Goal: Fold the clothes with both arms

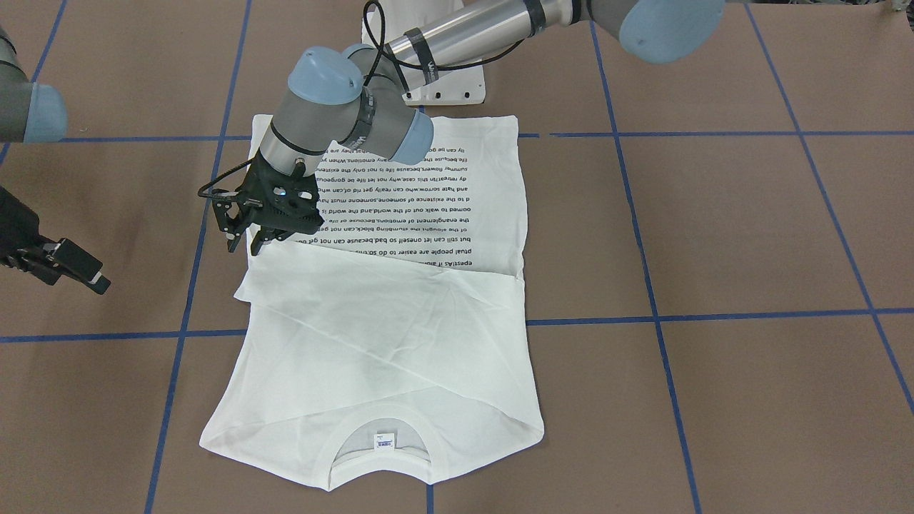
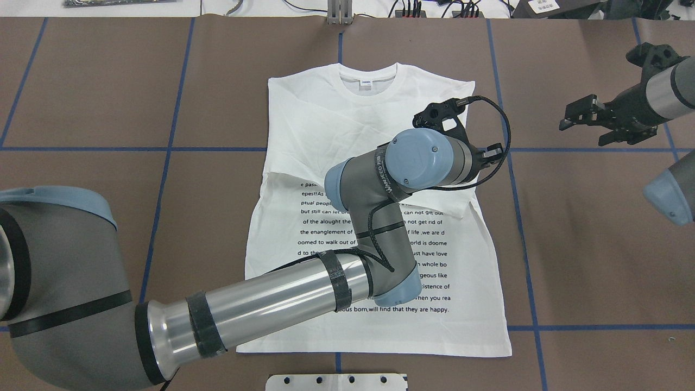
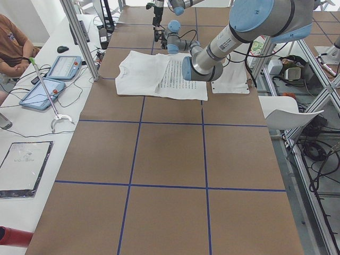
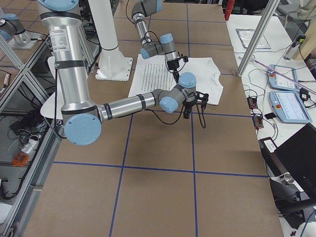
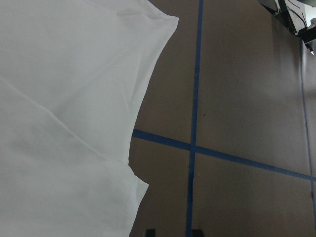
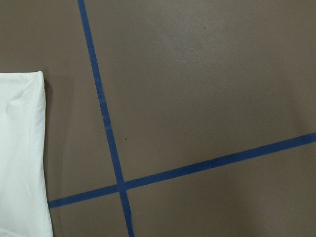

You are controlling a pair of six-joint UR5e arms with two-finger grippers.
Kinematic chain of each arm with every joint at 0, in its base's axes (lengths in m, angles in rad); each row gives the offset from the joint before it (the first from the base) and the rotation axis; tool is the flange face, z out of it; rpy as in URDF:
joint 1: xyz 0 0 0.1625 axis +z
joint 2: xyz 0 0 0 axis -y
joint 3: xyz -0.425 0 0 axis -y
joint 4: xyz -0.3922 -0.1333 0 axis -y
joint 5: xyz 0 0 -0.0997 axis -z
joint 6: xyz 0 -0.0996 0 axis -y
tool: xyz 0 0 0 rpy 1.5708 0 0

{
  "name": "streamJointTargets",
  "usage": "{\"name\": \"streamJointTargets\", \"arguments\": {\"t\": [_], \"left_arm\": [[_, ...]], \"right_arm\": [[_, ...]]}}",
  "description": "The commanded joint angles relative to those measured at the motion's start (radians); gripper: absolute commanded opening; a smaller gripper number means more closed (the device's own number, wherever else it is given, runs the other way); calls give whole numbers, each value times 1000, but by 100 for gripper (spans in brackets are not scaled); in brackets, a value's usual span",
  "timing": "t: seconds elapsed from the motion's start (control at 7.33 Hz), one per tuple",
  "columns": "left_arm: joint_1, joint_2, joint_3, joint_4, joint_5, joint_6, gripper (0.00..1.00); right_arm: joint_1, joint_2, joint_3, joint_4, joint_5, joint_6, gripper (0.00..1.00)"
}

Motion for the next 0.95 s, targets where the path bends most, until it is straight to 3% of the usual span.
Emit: {"name": "streamJointTargets", "arguments": {"t": [0.0, 0.14, 0.27, 0.55, 0.82], "left_arm": [[-3, -4, -17, 0, -1, -9, 73], [-6, 4, -40, 20, -10, -7, 73], [-17, 25, -117, 145, -45, 0, 72], [-31, 292, -473, 246, -104, 19, 68], [-46, 433, -689, 388, -104, 132, 69]], "right_arm": [[-3, -4, 21, 20, 0, 48, 100], [-44, -18, 59, 26, -6, 137, 100], [-107, -36, 119, 34, -32, 283, 100], [-274, -90, 243, 34, -192, 491, 99], [-458, -166, 358, 31, -375, 683, 99]]}}
